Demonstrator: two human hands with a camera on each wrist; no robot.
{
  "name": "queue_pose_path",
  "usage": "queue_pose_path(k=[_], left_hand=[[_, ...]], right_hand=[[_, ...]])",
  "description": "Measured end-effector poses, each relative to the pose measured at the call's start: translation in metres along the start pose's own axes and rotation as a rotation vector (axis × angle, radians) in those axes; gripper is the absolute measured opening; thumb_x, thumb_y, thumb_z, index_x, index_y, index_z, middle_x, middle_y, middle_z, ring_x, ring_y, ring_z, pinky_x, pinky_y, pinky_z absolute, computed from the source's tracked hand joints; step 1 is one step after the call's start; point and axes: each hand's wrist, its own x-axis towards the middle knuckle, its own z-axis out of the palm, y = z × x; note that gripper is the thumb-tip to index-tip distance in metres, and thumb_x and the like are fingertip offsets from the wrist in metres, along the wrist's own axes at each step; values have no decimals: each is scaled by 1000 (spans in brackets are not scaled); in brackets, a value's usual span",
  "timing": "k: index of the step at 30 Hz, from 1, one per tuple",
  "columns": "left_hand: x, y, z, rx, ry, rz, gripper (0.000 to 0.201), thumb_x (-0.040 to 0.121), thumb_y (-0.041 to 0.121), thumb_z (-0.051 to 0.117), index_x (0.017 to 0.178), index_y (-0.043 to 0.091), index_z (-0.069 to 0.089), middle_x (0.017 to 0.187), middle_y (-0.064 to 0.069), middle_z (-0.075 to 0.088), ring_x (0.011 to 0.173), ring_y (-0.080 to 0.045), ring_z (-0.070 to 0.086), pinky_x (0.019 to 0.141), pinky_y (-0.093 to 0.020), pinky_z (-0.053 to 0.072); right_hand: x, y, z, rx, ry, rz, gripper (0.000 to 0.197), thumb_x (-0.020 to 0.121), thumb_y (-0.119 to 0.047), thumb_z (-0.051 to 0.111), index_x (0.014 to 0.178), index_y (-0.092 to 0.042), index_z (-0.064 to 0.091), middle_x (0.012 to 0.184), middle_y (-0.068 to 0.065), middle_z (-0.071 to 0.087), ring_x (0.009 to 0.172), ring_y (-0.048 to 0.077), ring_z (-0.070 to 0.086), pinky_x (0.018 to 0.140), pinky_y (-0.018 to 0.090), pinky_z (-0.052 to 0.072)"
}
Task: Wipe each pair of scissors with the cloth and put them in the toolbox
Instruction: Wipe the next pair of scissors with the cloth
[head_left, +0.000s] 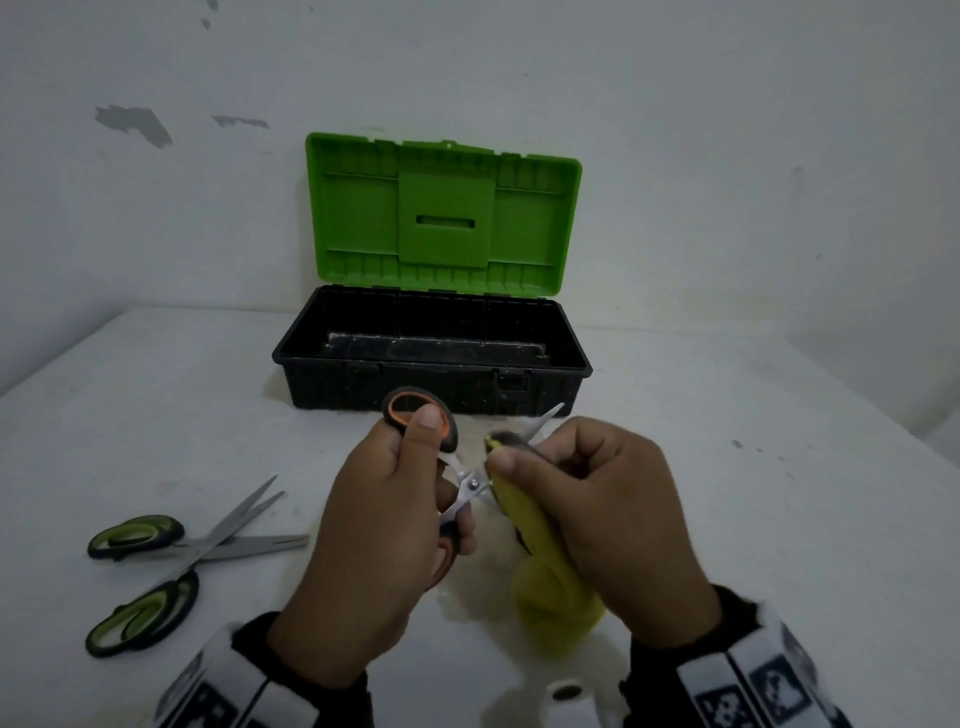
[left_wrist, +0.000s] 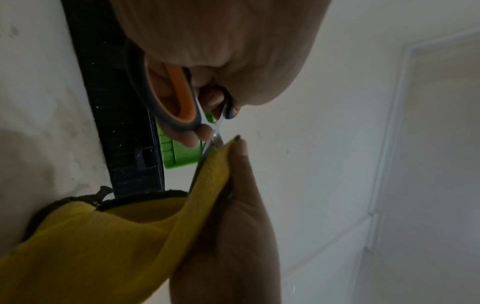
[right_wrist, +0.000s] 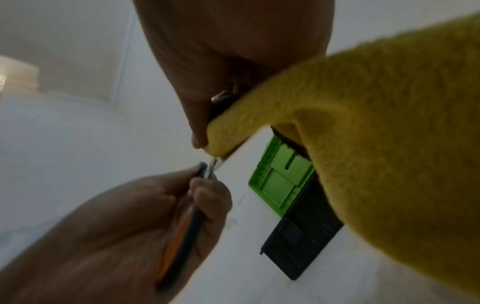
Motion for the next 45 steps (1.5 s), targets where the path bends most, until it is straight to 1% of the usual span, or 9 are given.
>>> queue_pose_path(k=[3,6,12,17,22,27,33,40,45], left_hand=[[1,3,-2,4,-16,-36,39,101,38,38,90,5,54,68,-35,49,44,-25,55,43,-25,50],[2,2,-4,-44,-21,-72,37,100,41,39,89,9,55,54,-18,46,45,-27,53,47,-32,48],[2,3,-4,-92,-13,-122,37,101,39,40,86,8,52,43,-1,40,45,-27,48,55,-40,46],[2,-1,-5,-56,-35,-135,39,100,41,39,88,8,54,54,-13,49,47,-28,52,53,-36,48],[4,0,-4,35,15,-10,37,100,39,39,89,8,54,73,-35,50,52,-27,59,54,-32,53],[1,-6,7,236,90,210,32,95,47,35,88,24,56,68,-9,65,62,-12,64,53,-12,46],[-4,-14,19,406,167,476,33,99,46,34,90,24,56,73,9,56,77,-5,58,66,-11,45],[-6,-14,15,503,195,611,34,96,44,32,93,18,55,77,11,48,77,1,52,67,-3,40],[-8,-11,11,540,158,621,30,97,44,32,94,22,53,76,5,51,71,-11,55,63,-10,44]], right_hand=[[-3,6,5,-59,-10,-8,26,68,-38,86,56,-24,67,60,0,67,52,12,59,48,22,48],[-2,2,3,-49,-35,40,27,70,-37,86,56,-22,68,60,1,68,52,8,58,49,19,47],[12,5,-11,66,52,106,32,72,-35,87,55,-17,66,57,6,69,52,20,62,51,26,49],[29,10,-33,55,173,143,38,71,-38,85,54,-13,61,51,0,57,47,11,50,46,21,43],[24,-1,-44,114,190,125,38,64,-44,79,56,-11,61,50,-1,57,47,11,50,46,19,45],[0,-5,-17,116,66,141,33,74,-33,83,56,-15,63,45,-7,54,40,5,44,42,13,37],[-10,2,19,150,84,167,33,82,-36,78,58,-17,66,52,-4,62,47,4,52,48,17,43],[-4,3,25,66,84,120,35,84,-43,73,63,-16,66,57,-1,63,52,5,54,50,18,46],[10,4,11,112,138,128,37,84,-40,76,58,-18,62,50,-6,57,48,8,51,49,21,43]])
